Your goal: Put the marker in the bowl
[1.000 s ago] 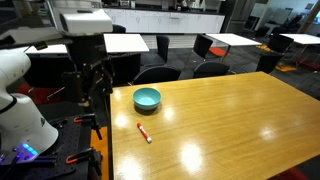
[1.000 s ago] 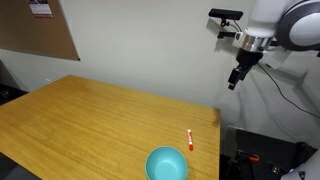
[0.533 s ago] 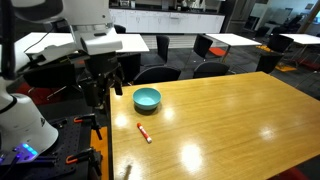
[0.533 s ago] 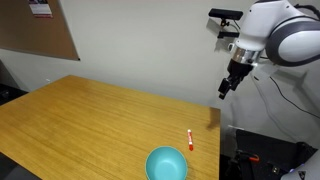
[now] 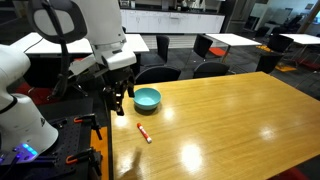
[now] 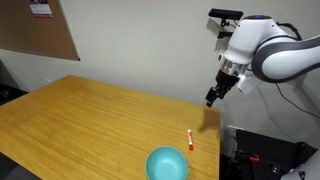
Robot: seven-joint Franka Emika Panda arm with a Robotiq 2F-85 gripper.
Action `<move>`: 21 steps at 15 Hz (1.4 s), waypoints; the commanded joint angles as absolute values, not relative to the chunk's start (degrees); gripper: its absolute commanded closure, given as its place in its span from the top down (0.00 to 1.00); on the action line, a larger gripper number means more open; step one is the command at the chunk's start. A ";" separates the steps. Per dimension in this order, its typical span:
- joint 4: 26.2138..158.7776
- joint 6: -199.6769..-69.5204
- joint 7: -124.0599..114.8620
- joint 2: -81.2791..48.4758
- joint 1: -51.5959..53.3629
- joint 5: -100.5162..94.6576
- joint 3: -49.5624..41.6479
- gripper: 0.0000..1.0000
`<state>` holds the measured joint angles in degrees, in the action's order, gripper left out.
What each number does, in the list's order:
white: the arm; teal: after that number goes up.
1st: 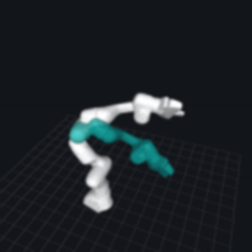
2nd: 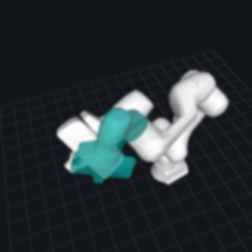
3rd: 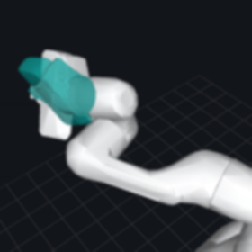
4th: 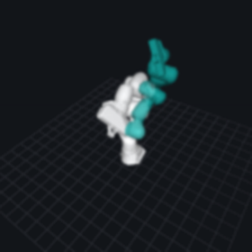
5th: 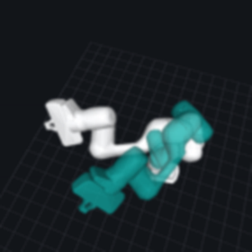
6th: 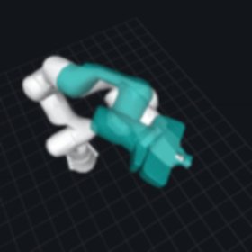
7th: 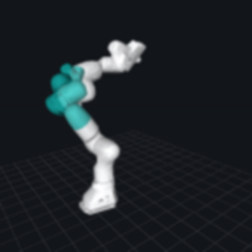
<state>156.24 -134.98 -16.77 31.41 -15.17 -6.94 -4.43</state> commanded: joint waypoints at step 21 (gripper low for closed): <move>156.90 -150.81 -41.80 17.00 -17.12 -0.77 -0.82 1.00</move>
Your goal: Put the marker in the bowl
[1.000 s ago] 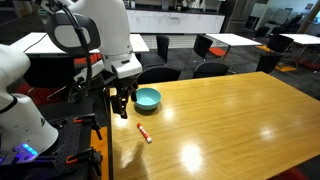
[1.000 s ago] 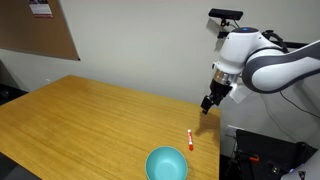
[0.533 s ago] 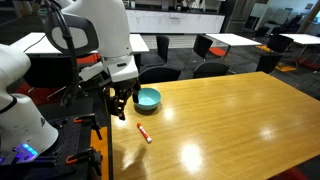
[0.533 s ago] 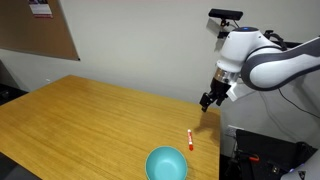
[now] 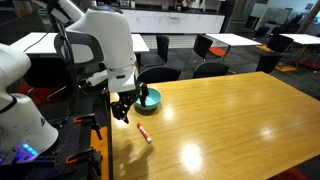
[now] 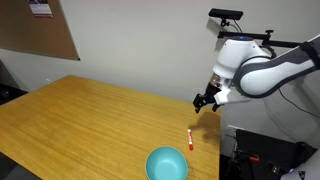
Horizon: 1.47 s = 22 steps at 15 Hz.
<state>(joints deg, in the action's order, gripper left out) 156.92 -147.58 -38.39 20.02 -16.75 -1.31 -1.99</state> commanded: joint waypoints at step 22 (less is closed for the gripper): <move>154.88 -168.59 -45.89 -4.44 -8.41 8.83 -5.36 1.00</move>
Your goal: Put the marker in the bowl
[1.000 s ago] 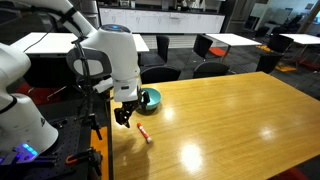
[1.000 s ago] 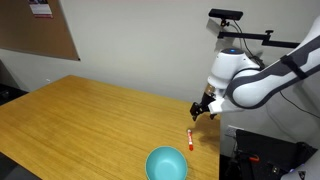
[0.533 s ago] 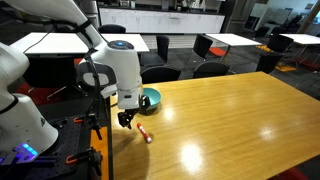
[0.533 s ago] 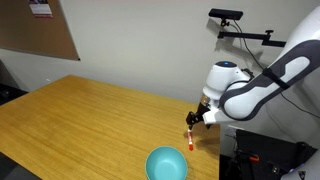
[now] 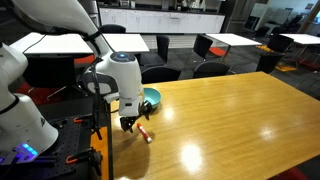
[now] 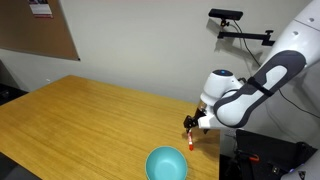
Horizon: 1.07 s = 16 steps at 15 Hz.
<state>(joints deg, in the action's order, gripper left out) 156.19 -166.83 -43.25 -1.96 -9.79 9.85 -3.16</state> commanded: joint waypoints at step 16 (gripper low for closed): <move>148.59 -167.11 -48.72 -12.51 -2.22 9.31 -10.62 1.00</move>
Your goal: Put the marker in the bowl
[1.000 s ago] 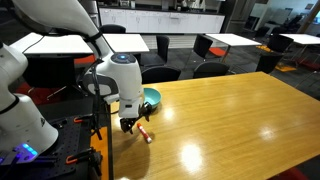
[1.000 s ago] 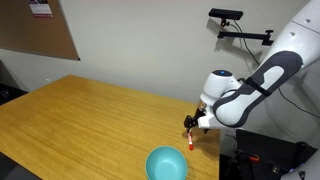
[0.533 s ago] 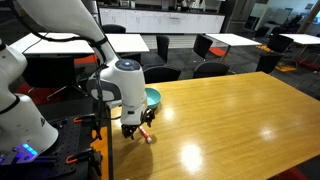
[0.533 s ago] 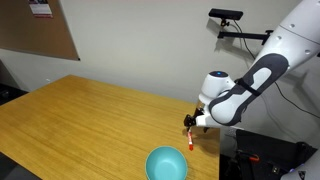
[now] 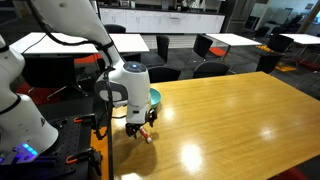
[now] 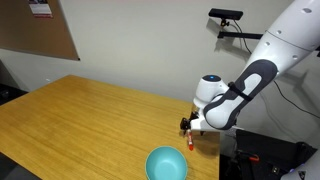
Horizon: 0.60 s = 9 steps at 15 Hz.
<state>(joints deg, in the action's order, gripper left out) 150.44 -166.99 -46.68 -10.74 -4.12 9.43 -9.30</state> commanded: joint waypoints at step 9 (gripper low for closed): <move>146.60 -167.26 -49.52 -15.32 0.22 9.50 -12.04 0.92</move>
